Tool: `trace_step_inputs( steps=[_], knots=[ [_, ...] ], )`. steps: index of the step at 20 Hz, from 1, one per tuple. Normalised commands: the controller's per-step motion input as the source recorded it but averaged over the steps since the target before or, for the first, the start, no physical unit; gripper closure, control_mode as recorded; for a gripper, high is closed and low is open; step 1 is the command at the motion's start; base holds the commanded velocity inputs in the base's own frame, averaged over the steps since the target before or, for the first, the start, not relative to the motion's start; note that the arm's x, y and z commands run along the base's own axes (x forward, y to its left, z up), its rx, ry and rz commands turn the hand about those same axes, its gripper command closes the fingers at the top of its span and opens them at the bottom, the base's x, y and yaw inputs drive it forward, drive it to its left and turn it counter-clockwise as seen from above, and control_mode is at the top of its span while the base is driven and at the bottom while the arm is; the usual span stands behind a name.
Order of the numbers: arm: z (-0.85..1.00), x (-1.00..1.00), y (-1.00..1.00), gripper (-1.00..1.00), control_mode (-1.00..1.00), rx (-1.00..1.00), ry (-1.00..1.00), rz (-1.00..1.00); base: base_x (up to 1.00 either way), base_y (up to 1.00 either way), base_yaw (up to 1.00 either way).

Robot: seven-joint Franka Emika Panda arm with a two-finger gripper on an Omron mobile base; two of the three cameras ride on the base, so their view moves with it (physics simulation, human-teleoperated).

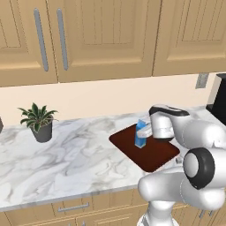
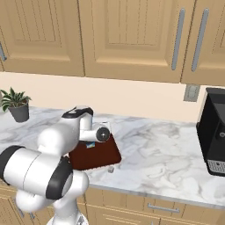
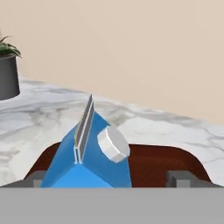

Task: Take out the milk from the fridge and place it on the tray on the counter. Then take the sugar cube near the tray and place it in the tray.

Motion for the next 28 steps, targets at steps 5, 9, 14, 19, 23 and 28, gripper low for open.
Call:
trace_step_inputs(
  steps=[5,9,14,19,23,28],
  knots=[
    [0.25,0.0,0.0,-1.0,-1.0,0.0,-0.09,0.0,0.0,0.0,0.0],
    [0.38,0.0,0.0,-1.0,-1.0,0.0,-0.12,0.0,0.0,0.0,0.0],
    [0.46,-0.01,0.0,-1.0,-1.0,0.0,-0.1,0.0,0.0,0.0,0.0],
    [0.46,-0.08,0.0,-1.0,-1.0,0.0,-0.12,0.0,0.0,0.0,0.0],
    [0.43,-0.17,0.0,-1.0,-1.0,0.0,-0.11,0.0,0.0,0.0,0.0],
    [0.22,-0.43,-0.16,-1.0,-1.0,0.0,-0.03,0.0,0.0,0.0,0.0]
  ],
)
